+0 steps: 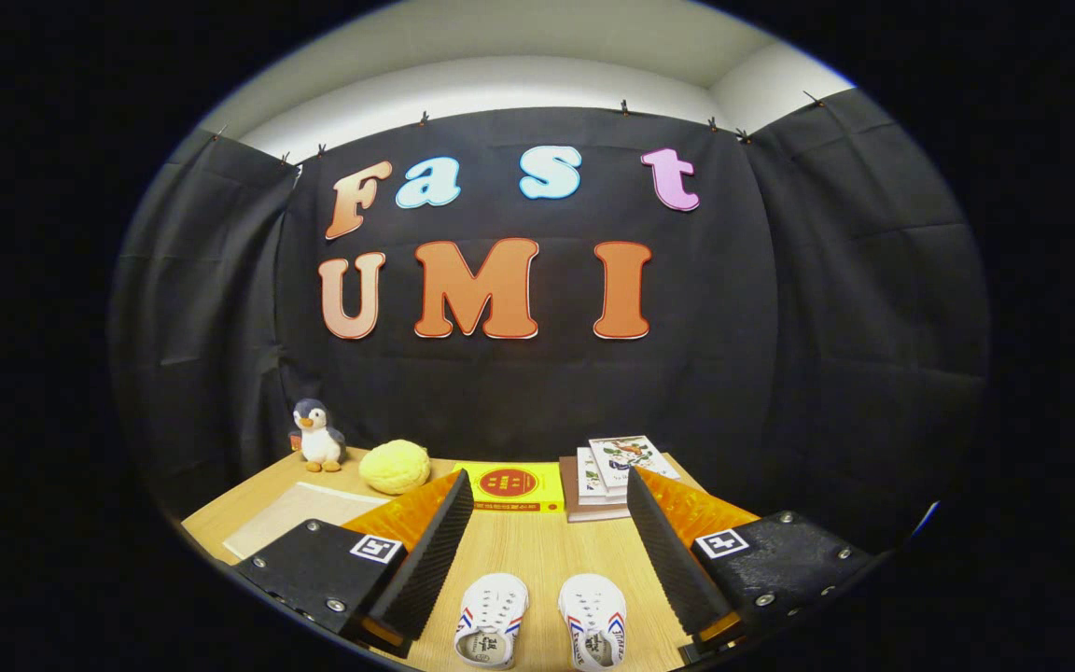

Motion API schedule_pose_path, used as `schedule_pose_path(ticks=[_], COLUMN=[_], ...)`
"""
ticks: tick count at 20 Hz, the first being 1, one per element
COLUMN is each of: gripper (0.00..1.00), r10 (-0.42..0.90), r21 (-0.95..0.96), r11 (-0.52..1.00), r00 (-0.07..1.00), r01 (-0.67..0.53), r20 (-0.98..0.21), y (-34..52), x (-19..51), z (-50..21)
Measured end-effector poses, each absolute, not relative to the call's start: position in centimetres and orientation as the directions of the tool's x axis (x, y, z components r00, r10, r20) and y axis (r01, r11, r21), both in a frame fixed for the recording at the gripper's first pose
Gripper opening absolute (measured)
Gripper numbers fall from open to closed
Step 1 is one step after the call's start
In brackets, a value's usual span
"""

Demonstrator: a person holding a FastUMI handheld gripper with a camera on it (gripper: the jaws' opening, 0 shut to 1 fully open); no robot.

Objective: Open the storage box then place both shoes into the box .Put the left shoe in first, then the right shoe, with the right side of both shoes facing outward in a uniform manner.

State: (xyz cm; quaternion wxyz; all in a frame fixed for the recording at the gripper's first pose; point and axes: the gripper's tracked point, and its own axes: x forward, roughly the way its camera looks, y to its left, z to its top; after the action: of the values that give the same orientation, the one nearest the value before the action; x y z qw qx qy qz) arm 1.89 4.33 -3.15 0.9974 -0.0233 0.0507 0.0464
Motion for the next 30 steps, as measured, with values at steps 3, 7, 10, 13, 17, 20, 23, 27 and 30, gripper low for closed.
schedule_pose_path(ticks=[3,7,10,13,17,20,23,27,30], gripper=[0.98,0.99,0.99,0.98,0.98,0.98,0.98,0.98,0.98], r10=[0.121,0.14,0.166,0.202,0.286,0.381,0.491,0.646,0.723], r21=[-0.025,0.013,0.028,0.054,0.133,0.224,0.347,0.573,0.698], r11=[0.992,0.99,0.986,0.979,0.958,0.923,0.865,0.736,0.642], r00=[0.983,0.968,0.955,0.934,0.884,0.828,0.75,0.627,0.552], r01=[-0.125,-0.14,-0.164,-0.195,-0.255,-0.313,-0.362,-0.36,-0.317], r20=[-0.137,-0.206,-0.245,-0.295,-0.369,-0.411,-0.444,-0.436,-0.415], y=[4.5,4.1,4.0,4.1,5.6,7.7,10.4,13.9,15.7], x=[2.5,3.5,4.2,4.9,5.3,5.2,4.9,4.4,4.1], z=[-4.9,-7.9,-10.0,-12.3,-15.5,-17.5,-19.6,-21.7,-23.0])
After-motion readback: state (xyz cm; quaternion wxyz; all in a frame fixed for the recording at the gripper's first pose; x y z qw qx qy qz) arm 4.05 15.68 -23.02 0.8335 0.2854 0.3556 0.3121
